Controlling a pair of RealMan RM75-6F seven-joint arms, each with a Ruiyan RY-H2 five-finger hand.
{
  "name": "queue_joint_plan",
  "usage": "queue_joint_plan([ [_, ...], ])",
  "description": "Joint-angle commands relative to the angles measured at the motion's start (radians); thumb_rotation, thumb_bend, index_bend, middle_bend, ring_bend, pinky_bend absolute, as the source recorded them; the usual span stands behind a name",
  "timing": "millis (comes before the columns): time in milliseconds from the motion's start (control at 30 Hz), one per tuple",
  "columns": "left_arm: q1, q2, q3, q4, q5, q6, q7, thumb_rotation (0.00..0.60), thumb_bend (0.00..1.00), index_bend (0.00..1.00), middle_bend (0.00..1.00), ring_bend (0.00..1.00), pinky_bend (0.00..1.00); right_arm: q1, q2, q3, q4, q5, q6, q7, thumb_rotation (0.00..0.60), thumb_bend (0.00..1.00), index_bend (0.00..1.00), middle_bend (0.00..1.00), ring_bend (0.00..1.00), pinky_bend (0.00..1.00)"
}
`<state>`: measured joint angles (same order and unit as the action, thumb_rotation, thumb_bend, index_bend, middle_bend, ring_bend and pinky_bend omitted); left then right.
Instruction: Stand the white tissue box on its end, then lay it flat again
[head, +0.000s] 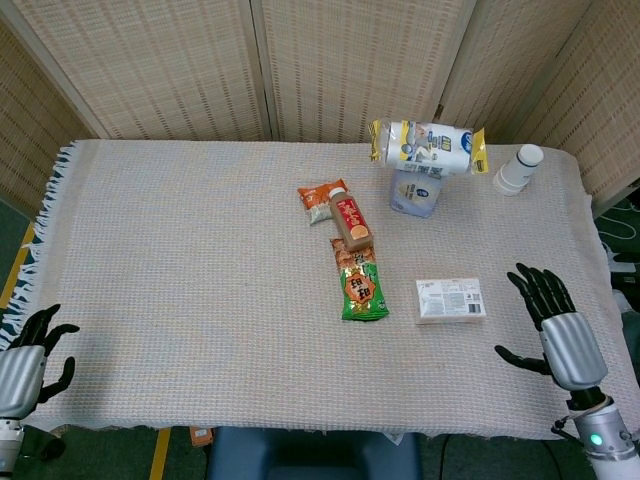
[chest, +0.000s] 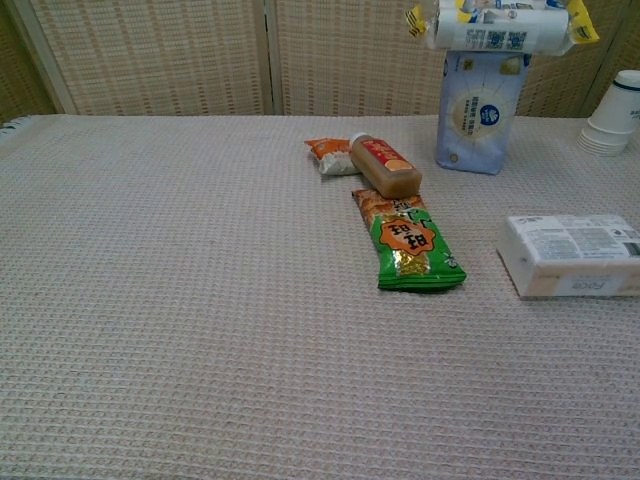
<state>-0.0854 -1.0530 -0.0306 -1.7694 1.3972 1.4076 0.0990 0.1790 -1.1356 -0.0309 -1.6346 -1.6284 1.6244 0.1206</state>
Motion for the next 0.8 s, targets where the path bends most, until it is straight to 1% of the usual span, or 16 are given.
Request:
queue_joint_plan([
  [33, -0.001, 0.000, 0.000, -0.001, 0.002, 0.001, -0.002, 0.600, 0.49, 0.29, 0.00, 0.00, 0.30, -0.098, -0.053, -0.048, 0.059, -0.047, -0.059, -0.177, 0.600, 0.00, 0.00, 0.00, 0.05, 0.00],
  [233, 0.000, 0.000, -0.003, 0.007, 0.004, 0.006, -0.018, 0.600, 0.49, 0.29, 0.00, 0.00, 0.30, -0.104, -0.055, -0.003, 0.064, 0.050, -0.092, -0.211, 0.600, 0.00, 0.00, 0.00, 0.05, 0.00],
  [400, -0.001, -0.002, 0.000, 0.012, 0.016, 0.006, -0.026, 0.600, 0.49, 0.29, 0.00, 0.00, 0.30, -0.104, -0.030, 0.020, 0.038, 0.121, -0.135, -0.187, 0.600, 0.00, 0.00, 0.00, 0.05, 0.00],
  [600, -0.003, -0.008, -0.001, 0.015, 0.011, 0.003, -0.016, 0.600, 0.49, 0.29, 0.00, 0.00, 0.30, -0.104, -0.026, 0.034, 0.041, 0.123, -0.135, -0.172, 0.600, 0.00, 0.00, 0.00, 0.05, 0.00],
  [800, -0.003, -0.007, -0.001, 0.015, 0.008, 0.003, -0.014, 0.600, 0.49, 0.29, 0.00, 0.00, 0.30, -0.106, -0.023, 0.035, 0.033, 0.124, -0.146, -0.175, 0.600, 0.00, 0.00, 0.00, 0.05, 0.00],
])
